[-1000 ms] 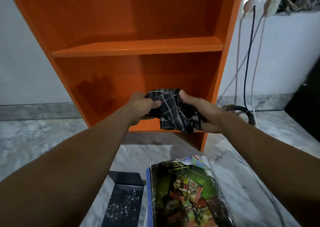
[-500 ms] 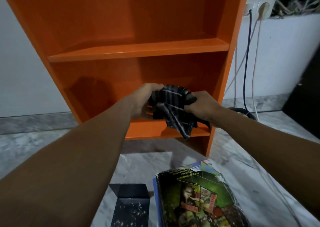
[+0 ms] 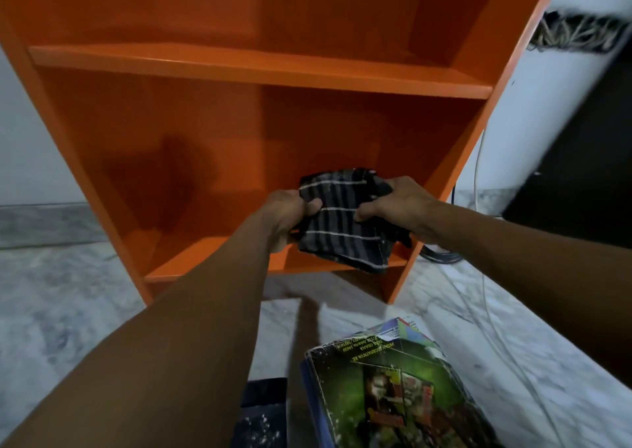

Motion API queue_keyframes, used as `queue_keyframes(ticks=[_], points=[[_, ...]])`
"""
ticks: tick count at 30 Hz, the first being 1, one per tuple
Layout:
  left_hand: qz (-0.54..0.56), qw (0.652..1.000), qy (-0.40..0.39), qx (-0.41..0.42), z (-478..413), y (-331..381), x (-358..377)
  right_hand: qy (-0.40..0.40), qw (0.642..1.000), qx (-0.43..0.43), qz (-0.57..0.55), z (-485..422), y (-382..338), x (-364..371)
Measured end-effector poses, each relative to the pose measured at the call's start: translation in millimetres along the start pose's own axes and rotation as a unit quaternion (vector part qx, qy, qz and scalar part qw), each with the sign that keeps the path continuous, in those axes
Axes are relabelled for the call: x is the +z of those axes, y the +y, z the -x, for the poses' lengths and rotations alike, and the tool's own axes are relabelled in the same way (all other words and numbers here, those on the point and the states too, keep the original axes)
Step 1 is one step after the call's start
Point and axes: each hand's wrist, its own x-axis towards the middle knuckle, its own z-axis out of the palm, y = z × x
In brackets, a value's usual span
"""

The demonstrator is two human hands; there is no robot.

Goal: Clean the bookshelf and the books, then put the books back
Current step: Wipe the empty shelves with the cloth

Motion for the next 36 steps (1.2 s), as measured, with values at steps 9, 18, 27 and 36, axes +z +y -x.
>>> queue_keyframes(ticks=[9,18,27,36], points=[[-0.103,0.994,0.037,0.022,-27,-20,-3,-0.019,0.994,-0.039,0.096,-36,7,22],[-0.651,0.759,0.009,0.008,-50,-52,-6,-0.028,0.844,-0.036,0.534,-103,60,28],[-0.746,0.658,-0.081,-0.067,-80,-58,-29,-0.157,0.909,-0.222,0.317,36,86,64],[-0.67,0.739,0.02,0.077,-49,-62,-34,0.016,0.911,0.01,0.412,-100,96,47]])
